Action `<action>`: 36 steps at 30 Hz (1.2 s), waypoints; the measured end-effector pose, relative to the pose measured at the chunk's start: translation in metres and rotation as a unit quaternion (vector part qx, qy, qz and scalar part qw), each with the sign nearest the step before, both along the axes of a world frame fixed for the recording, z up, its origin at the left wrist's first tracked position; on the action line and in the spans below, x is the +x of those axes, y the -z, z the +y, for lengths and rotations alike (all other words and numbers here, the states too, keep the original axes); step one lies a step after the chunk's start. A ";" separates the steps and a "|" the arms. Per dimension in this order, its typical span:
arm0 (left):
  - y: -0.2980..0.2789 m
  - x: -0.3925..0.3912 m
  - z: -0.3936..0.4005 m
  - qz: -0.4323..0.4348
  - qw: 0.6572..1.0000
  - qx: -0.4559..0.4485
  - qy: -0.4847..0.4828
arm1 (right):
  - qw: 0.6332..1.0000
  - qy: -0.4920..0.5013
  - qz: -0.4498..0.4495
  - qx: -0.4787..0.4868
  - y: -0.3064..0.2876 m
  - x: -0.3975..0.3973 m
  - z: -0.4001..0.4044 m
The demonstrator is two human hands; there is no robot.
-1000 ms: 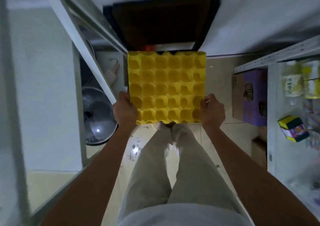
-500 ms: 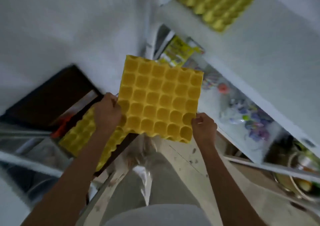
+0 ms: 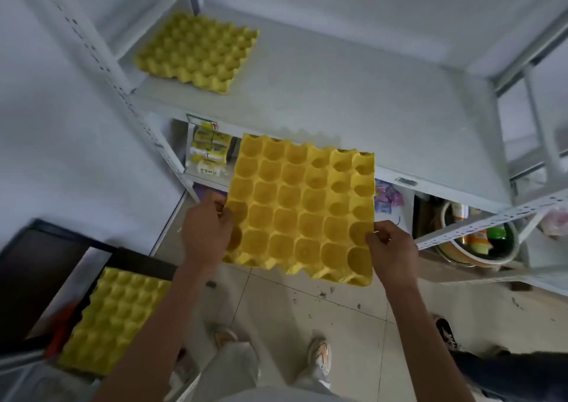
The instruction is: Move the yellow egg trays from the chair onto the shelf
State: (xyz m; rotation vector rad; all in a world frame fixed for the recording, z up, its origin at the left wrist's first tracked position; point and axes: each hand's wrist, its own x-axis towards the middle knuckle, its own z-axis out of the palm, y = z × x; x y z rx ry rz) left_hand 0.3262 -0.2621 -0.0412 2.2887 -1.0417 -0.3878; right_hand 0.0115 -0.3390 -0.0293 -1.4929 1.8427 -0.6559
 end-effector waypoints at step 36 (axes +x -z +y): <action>-0.013 0.102 -0.096 0.049 0.998 -0.007 0.045 | 0.999 0.016 0.028 -0.008 0.014 0.080 -0.080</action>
